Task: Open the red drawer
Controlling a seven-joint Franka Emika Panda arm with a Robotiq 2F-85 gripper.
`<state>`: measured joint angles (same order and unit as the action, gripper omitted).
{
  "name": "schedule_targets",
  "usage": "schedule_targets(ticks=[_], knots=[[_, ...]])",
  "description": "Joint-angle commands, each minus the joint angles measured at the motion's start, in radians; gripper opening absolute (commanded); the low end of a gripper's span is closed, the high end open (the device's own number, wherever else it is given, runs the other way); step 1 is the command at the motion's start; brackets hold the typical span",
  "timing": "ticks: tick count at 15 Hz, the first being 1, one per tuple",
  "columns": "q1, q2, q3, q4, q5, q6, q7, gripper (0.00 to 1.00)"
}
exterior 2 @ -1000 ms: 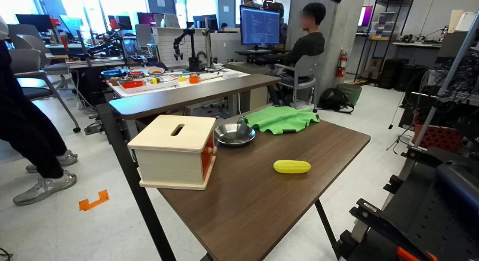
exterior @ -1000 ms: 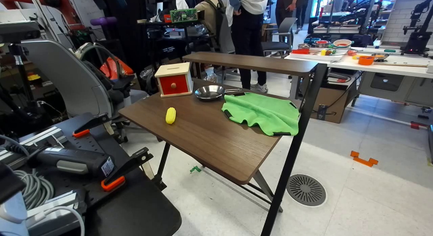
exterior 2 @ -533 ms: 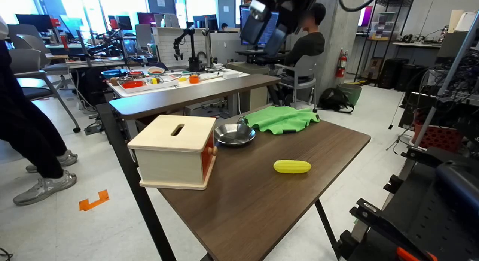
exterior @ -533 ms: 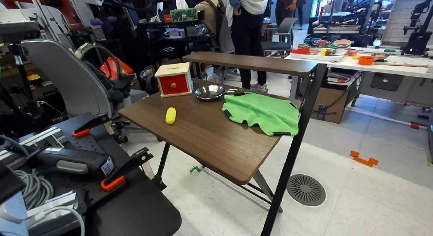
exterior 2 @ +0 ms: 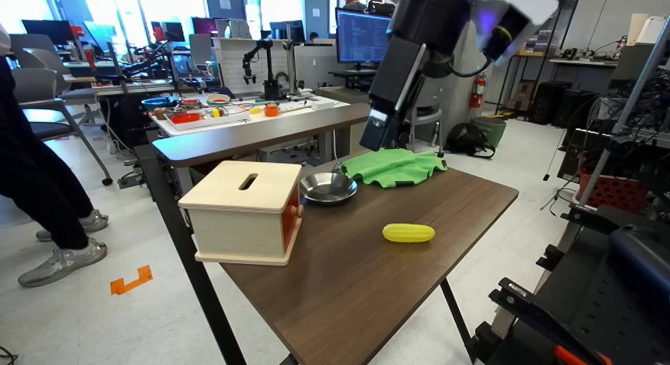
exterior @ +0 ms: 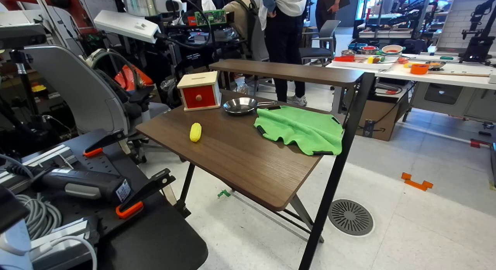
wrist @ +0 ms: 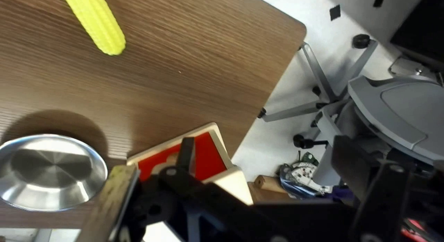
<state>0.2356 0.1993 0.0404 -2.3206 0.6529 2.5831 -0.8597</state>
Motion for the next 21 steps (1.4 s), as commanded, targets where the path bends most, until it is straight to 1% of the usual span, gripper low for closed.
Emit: schedule_targets(ticks=[1,3,5,7,9,12,14,16,21], knots=[[-0.057,0.080,0.034,0.045,-0.213,-0.005,0.143,1.00],[-0.060,0.119,0.032,0.061,-0.355,0.012,0.258,1.00],[-0.046,0.157,0.020,0.079,-0.509,0.039,0.396,1.00],[-0.010,0.195,-0.019,0.099,-0.686,0.080,0.566,1.00],[0.011,0.227,-0.041,0.125,-0.818,0.112,0.699,1.00],[0.033,0.274,-0.056,0.167,-0.922,0.141,0.818,1.00],[0.044,0.310,-0.062,0.201,-0.957,0.158,0.865,1.00],[0.043,0.343,-0.056,0.232,-0.964,0.171,0.880,1.00],[0.024,0.422,-0.032,0.310,-0.938,0.200,0.842,1.00]])
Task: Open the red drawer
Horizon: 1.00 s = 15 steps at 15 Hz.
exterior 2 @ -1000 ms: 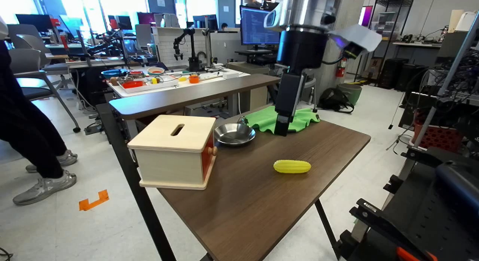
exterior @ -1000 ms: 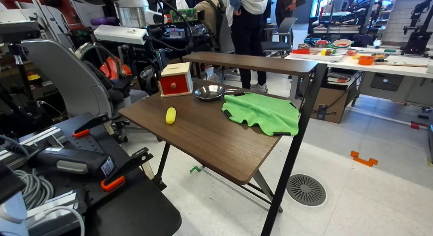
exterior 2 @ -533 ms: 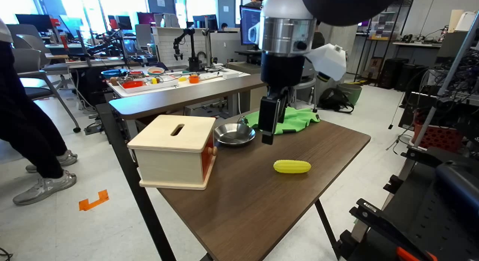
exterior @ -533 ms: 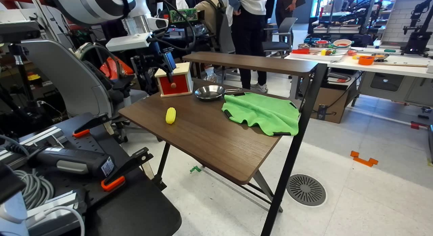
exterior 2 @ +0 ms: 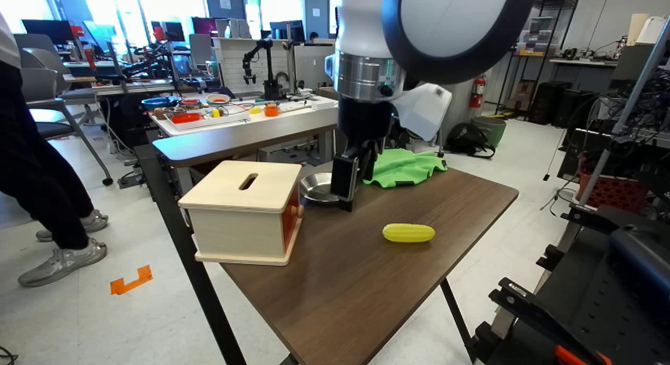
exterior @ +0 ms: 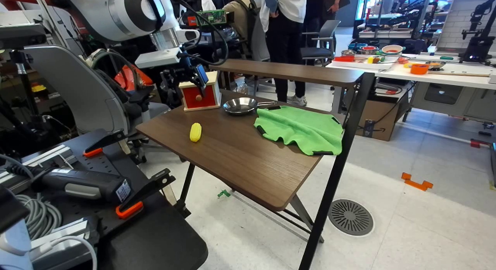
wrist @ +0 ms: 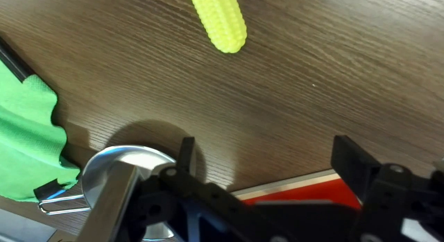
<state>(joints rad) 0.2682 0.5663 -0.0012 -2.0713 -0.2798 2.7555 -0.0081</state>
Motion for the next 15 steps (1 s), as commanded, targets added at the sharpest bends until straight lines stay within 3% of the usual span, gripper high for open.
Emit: schedule_targets(ticks=[1,15], knots=[[-0.018,0.069,0.023,0.077,0.001,0.026,-0.031,1.00],[-0.165,0.238,0.201,0.270,0.050,0.000,-0.317,1.00]])
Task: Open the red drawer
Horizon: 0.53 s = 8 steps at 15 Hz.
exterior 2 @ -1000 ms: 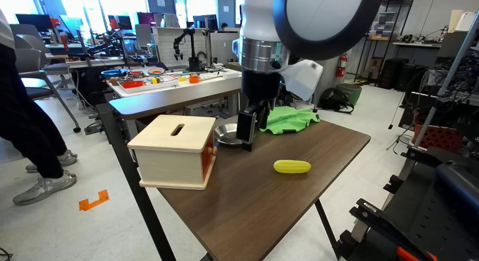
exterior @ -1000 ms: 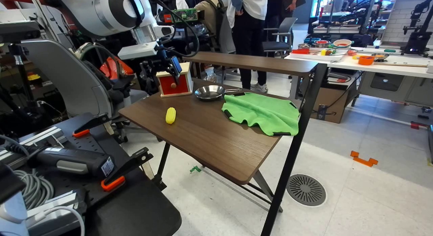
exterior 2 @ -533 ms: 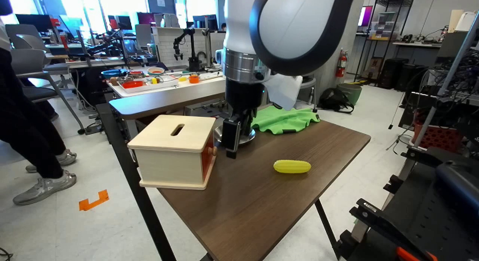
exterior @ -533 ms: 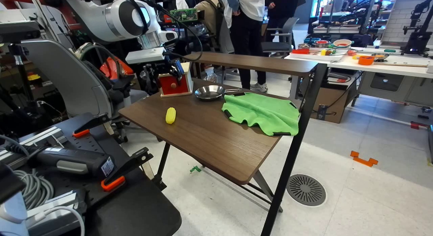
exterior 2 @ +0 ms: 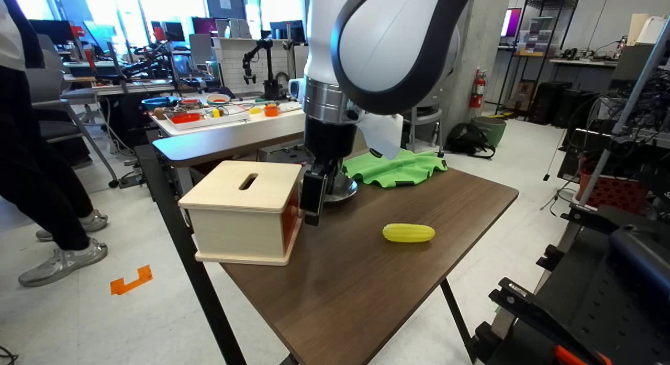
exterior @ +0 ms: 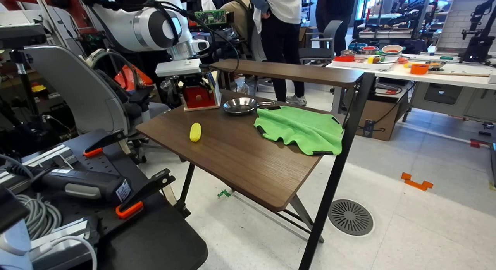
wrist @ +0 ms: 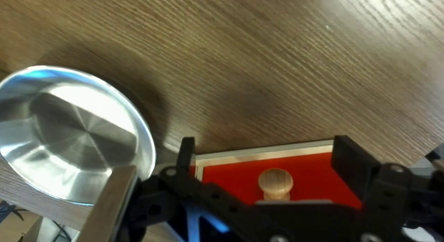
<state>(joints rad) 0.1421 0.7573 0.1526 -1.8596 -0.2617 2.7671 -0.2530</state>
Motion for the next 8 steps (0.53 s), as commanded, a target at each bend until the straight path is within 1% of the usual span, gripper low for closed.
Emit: schedule_targets(ticks=[1,5,6,7,8], knots=[[-0.046,0.057,0.058,0.070,0.035,-0.016,-0.086,1.00],[-0.067,0.085,0.094,0.106,0.053,-0.018,-0.135,1.00],[-0.071,0.088,0.102,0.111,0.059,-0.017,-0.143,0.75],[-0.073,0.091,0.106,0.116,0.061,-0.017,-0.151,0.74],[-0.073,0.091,0.107,0.119,0.062,-0.017,-0.154,0.65]])
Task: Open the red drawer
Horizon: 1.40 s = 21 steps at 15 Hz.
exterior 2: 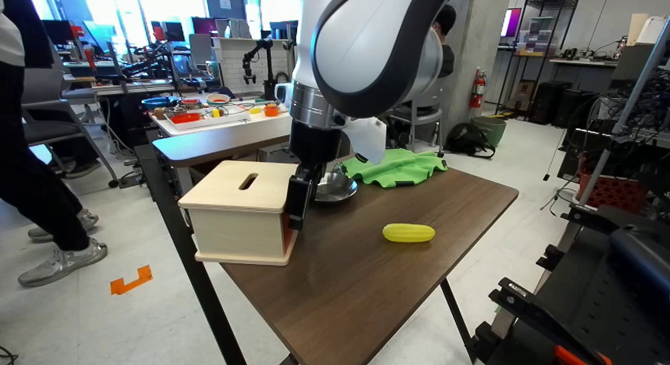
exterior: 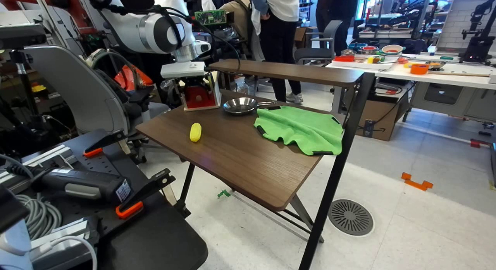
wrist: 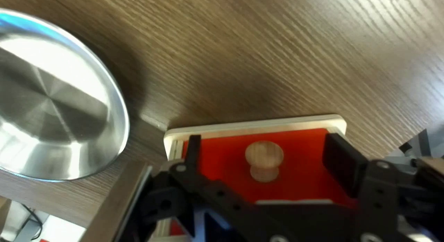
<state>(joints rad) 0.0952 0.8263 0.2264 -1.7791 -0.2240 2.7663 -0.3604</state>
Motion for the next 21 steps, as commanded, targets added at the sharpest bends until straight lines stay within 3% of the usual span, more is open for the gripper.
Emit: schedule_targets(ticks=[1,8,21], knots=[[-0.027,0.021,0.034,0.039,0.024,-0.016,-0.050,0.58],[-0.031,0.004,0.028,0.018,0.021,-0.019,-0.054,0.06],[-0.044,-0.065,0.011,-0.084,0.014,0.006,-0.039,0.07]])
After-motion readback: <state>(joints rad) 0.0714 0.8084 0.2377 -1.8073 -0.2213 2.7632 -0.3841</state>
